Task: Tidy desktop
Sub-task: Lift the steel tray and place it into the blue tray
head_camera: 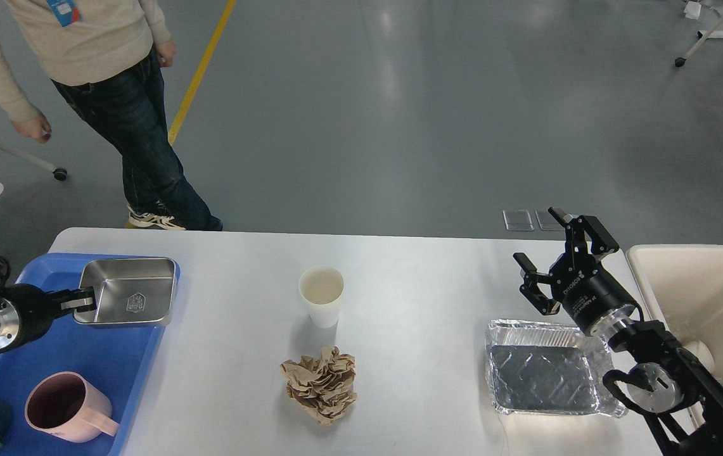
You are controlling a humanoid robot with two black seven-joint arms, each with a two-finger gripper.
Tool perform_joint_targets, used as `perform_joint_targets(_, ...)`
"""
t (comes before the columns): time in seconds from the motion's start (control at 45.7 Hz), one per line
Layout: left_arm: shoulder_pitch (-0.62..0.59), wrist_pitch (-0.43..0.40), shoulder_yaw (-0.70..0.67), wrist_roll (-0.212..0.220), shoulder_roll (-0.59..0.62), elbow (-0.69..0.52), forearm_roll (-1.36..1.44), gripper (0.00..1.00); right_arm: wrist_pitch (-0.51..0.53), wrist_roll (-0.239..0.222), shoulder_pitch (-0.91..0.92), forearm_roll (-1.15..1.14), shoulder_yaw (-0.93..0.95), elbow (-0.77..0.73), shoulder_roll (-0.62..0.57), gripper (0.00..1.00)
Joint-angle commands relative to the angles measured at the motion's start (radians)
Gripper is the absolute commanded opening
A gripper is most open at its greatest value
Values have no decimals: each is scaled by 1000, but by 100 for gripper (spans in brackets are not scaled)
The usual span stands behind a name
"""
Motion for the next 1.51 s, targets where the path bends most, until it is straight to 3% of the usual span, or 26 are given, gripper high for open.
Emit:
perform_joint_targets(0.0,1,27,-2,-2,-1,66,-2,0,0,1,-2,0,0,0,-6,100)
perform_joint_targets(0.328,-13,73,-4,-11,-4,246,-39,0,0,0,-4,0,0,0,-9,100)
perform_joint_targets(0.635,-42,128,2,-21,-36,343,-40,0,0,1,-7,0,0,1,-7,100)
perform_joint_targets(1.226,-82,182,77,-21,-93,444,-40,2,-2,1,-10,0,0,1,-9,100)
perform_joint_targets(1.401,-91,190,84,-22,-102,447,-42,6,-2,0,-10,0,0,1,-7,100)
perform_joint_targets(1.445,-91,190,84,-30,-104,447,-43,11,-2,0,-10,0,0,1,-9,100)
perform_joint_targets(1.489,-91,188,84,-50,-104,447,-50,22,-2,0,-10,0,0,1,-9,100)
